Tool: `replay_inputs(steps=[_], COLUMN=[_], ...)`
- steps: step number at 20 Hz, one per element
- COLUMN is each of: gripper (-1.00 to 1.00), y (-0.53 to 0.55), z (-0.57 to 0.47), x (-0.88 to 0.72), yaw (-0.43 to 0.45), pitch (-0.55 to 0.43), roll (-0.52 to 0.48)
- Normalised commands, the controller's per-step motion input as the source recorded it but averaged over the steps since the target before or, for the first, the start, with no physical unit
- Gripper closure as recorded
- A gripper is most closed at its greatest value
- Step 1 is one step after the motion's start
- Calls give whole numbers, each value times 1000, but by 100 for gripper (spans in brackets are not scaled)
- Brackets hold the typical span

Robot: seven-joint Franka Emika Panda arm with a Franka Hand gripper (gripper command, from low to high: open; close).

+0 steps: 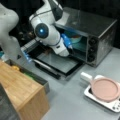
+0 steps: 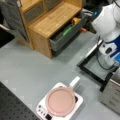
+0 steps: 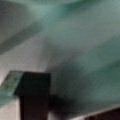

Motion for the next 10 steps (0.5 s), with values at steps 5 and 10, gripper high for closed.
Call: replay_inputs(steps=[5,10], gripper=[100,100], y=[-176,-177], z=[-149,-146], x=[46,47], yaw=[38,50], pitch=[-131,-138], roll=[56,46])
